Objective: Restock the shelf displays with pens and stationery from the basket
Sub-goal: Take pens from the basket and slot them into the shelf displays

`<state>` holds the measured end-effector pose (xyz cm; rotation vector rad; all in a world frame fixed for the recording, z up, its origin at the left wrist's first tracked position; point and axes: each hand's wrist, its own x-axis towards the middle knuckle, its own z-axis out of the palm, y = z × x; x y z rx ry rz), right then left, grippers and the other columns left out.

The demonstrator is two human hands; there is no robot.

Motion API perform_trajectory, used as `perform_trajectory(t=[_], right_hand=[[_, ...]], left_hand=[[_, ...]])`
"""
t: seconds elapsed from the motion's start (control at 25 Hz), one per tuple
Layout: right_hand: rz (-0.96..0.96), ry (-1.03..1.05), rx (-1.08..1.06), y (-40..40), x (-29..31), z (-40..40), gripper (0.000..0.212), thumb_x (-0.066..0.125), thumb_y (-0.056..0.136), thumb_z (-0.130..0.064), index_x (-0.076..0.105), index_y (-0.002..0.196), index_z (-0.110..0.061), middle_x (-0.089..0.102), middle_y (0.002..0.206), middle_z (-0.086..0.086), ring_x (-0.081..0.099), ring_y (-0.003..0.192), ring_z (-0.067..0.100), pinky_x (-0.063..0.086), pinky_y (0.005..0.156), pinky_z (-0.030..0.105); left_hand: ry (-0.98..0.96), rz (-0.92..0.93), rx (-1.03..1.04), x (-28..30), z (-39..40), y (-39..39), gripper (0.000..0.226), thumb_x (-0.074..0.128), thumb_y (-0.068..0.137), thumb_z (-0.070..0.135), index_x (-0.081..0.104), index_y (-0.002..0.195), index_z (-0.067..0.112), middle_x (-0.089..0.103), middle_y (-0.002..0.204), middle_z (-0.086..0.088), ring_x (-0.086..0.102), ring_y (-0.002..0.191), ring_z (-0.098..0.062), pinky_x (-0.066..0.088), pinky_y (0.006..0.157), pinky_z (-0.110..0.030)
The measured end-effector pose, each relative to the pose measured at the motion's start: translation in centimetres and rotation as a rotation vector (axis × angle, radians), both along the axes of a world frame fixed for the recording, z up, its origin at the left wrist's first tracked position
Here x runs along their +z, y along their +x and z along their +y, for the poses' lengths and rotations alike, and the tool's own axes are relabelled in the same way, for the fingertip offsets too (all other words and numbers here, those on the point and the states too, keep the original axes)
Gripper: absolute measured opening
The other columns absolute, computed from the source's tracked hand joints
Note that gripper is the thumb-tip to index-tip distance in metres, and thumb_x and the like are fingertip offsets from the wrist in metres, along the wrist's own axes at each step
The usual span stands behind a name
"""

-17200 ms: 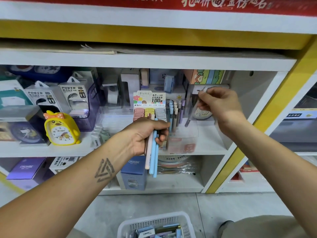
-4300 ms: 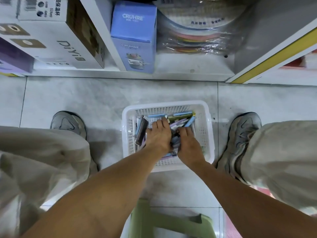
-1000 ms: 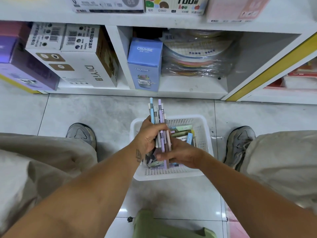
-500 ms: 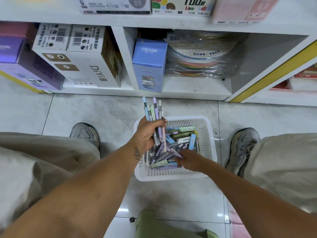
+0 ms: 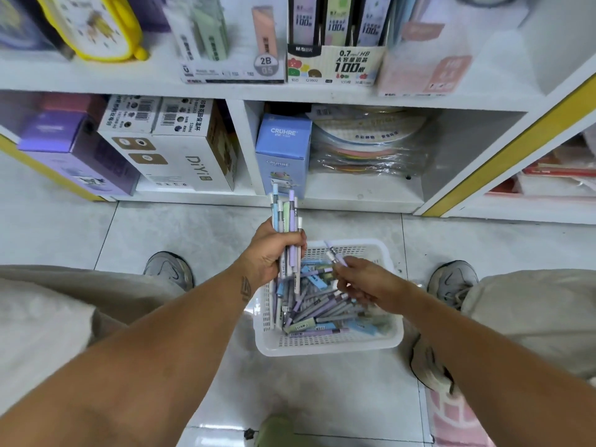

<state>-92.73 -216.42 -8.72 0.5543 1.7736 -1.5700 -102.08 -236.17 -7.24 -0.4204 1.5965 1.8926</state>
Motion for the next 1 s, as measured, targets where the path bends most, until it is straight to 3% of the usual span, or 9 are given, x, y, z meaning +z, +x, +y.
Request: perform_trajectory(t=[0.12,0.24,0.36,0.44,0.56,0.64,0.76,1.0], right_hand=[[0.114,-0.183,-0.203,-2.3,4.4,-0.1,0.020,0.050,0.105,-0.019,0.060,0.095,-0.006,0.061,0.076,0.004,0.052,0.055,0.012,0.041,0.047,0.022],[0.273,-0.072,-0.212,-4.1,9.8,0.0,0.018,0.060,0.099,-0.018,0.074,0.092,-0.009,0.069,0.081,-0.004,0.059,0.071,0.004,0.045,0.070,0.020],[0.355,-0.035,-0.169,-5.1,15.0,-0.2,0.017,0.064,0.097,-0.020,0.075,0.095,-0.008,0.066,0.061,-0.012,0.054,0.053,-0.004,0.044,0.065,0.016],[0.396,-0.065,-0.191,-5.5,18.5,-0.2,0.016,0.065,0.096,-0.020,0.076,0.095,-0.008,0.069,0.069,-0.006,0.055,0.058,0.002,0.043,0.064,0.018],[0.450,-0.105,-0.204,-6.3,23.5,-0.4,0.018,0.066,0.096,-0.018,0.074,0.096,-0.002,0.075,0.087,0.009,0.071,0.081,0.021,0.054,0.081,0.031],[0.486,-0.104,-0.241,-7.0,26.4,-0.7,0.019,0.066,0.096,-0.016,0.071,0.092,0.002,0.070,0.080,0.014,0.070,0.076,0.026,0.057,0.073,0.032],[0.530,-0.119,-0.339,-8.1,29.6,-1.0,0.016,0.066,0.095,-0.011,0.067,0.085,0.002,0.060,0.066,0.010,0.055,0.059,0.017,0.051,0.058,0.024],[0.612,-0.185,-0.459,-10.4,33.5,1.7,0.009,0.070,0.091,-0.008,0.070,0.093,0.000,0.070,0.077,0.010,0.065,0.062,0.015,0.059,0.067,0.028]], left_hand=[[-0.045,0.015,-0.059,3.6,0.7,-0.3,0.028,0.063,0.074,-0.019,0.058,0.092,0.002,0.057,0.074,-0.020,0.059,0.059,-0.028,0.053,0.058,-0.033],[-0.028,0.024,-0.094,7.9,1.6,-0.7,0.026,0.067,0.073,-0.018,0.061,0.090,0.001,0.061,0.066,-0.018,0.061,0.058,-0.028,0.055,0.061,-0.036],[0.045,0.089,-0.142,12.4,2.3,-1.2,0.024,0.069,0.073,-0.016,0.070,0.092,-0.002,0.070,0.071,-0.018,0.065,0.058,-0.024,0.056,0.059,-0.033],[0.075,0.126,-0.137,15.6,2.3,-1.7,0.021,0.071,0.073,-0.015,0.074,0.087,-0.001,0.070,0.074,-0.019,0.065,0.058,-0.024,0.057,0.059,-0.034],[0.129,0.191,-0.193,20.4,1.8,-2.2,0.017,0.077,0.072,-0.009,0.078,0.083,0.004,0.072,0.075,-0.015,0.069,0.062,-0.023,0.059,0.061,-0.035],[0.166,0.235,-0.249,23.1,1.7,-2.4,0.021,0.078,0.074,-0.005,0.078,0.093,0.004,0.075,0.088,-0.019,0.074,0.075,-0.026,0.059,0.065,-0.034],[0.173,0.300,-0.247,26.3,2.3,-2.8,0.034,0.077,0.072,-0.008,0.074,0.105,0.001,0.073,0.102,-0.022,0.074,0.091,-0.031,0.059,0.072,-0.034],[0.192,0.316,-0.177,30.2,4.0,-4.8,0.024,0.073,0.073,-0.011,0.075,0.095,-0.001,0.073,0.096,-0.025,0.074,0.082,-0.032,0.061,0.068,-0.043]])
